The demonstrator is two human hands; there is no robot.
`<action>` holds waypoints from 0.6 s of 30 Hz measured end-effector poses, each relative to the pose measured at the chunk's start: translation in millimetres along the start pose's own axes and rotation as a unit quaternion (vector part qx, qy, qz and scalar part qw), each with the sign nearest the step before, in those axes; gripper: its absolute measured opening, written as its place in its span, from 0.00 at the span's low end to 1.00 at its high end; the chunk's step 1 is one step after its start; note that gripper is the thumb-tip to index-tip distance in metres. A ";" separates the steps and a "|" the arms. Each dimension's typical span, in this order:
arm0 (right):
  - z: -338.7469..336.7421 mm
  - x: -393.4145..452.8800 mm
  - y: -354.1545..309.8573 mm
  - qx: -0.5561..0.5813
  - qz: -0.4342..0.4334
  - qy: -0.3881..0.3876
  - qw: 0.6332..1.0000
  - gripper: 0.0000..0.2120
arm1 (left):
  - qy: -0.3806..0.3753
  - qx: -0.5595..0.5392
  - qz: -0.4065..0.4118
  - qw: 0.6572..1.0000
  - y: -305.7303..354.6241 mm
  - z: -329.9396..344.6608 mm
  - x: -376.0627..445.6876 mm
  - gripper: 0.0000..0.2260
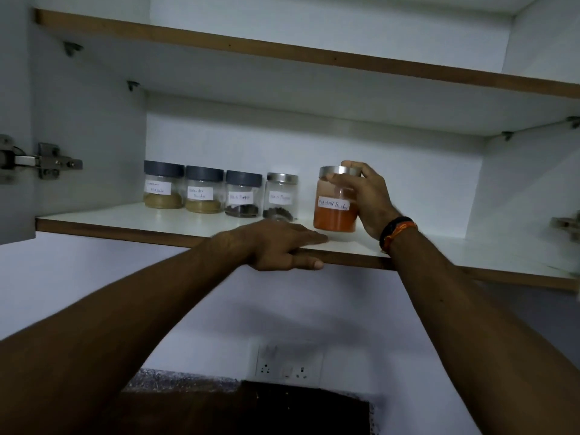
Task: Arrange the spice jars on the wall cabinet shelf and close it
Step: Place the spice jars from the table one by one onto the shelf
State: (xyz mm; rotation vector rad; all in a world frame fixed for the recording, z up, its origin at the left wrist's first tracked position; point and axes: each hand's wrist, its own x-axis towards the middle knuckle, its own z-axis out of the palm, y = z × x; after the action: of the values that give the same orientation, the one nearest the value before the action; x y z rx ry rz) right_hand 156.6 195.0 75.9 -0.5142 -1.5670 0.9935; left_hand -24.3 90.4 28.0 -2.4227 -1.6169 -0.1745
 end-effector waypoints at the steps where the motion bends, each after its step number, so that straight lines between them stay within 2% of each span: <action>1: 3.1 7.3 5.7 -0.005 0.006 -0.006 1.000 0.24 | 0.001 0.002 0.000 1.000 -1.0 -0.7 -0.3 0.31; 6: 8.3 30.8 28.7 -0.033 0.037 -0.012 0.999 0.23 | -0.004 0.002 0.006 1.000 -1.9 -0.8 0.3 0.31; 12: 2.7 53.6 26.7 -0.137 0.056 -0.059 0.987 0.20 | -0.007 -0.003 0.009 1.000 -2.7 -1.1 0.8 0.31; 18: 3.4 68.2 36.2 -0.110 0.059 -0.018 0.992 0.18 | -0.006 -0.009 0.004 1.000 -1.3 -1.7 0.3 0.30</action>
State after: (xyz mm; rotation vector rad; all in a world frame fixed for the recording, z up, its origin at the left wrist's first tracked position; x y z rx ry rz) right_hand 129.4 266.6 85.8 -0.7526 -1.7040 0.9279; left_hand -25.4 90.7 29.9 -2.4474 -1.6159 -0.1742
